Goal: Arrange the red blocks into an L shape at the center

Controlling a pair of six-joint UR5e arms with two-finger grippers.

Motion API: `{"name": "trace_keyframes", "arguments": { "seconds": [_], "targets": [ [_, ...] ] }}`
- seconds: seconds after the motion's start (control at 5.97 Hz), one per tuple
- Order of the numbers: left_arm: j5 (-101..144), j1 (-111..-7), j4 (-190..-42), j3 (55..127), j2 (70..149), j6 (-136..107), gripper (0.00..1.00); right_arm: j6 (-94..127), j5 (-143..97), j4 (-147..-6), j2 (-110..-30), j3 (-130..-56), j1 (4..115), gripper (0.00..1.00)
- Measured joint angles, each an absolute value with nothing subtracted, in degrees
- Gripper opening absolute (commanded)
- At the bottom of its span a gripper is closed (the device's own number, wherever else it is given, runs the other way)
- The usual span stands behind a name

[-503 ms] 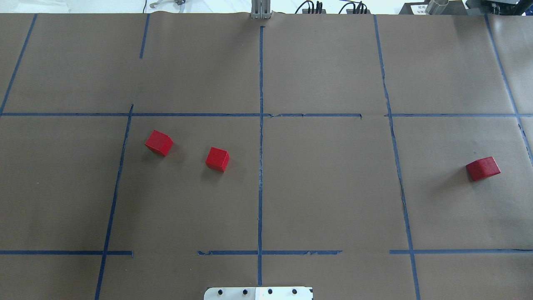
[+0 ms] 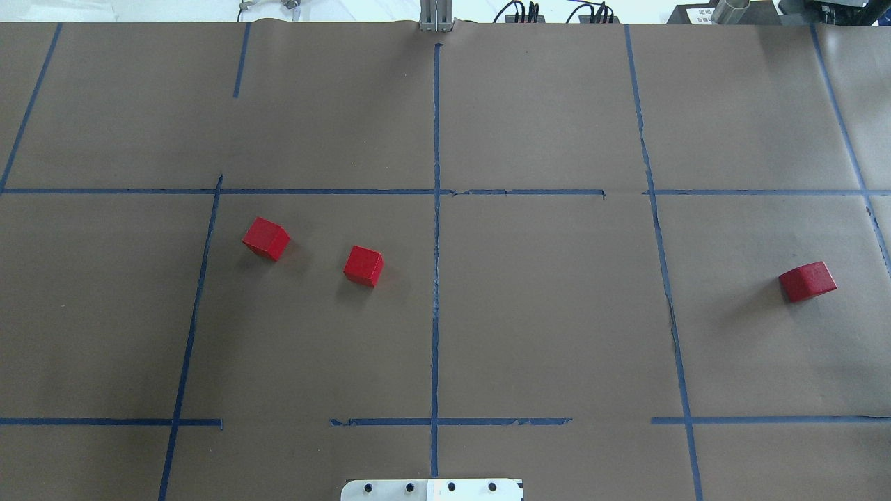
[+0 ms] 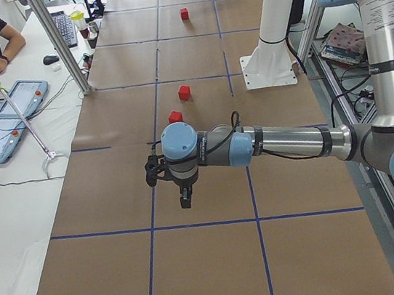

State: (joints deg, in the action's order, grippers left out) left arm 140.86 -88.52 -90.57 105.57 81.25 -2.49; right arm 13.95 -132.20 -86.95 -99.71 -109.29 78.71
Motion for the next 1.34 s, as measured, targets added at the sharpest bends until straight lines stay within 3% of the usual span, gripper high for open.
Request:
{"name": "trace_keyframes", "arguments": {
  "seconds": [1.34],
  "targets": [
    [141.4, -88.5, -90.5, 106.9, 80.1, -3.0, 1.0, 14.3, -133.4, -82.9, -100.7, -109.7, 71.8, 1.0]
  ]
}}
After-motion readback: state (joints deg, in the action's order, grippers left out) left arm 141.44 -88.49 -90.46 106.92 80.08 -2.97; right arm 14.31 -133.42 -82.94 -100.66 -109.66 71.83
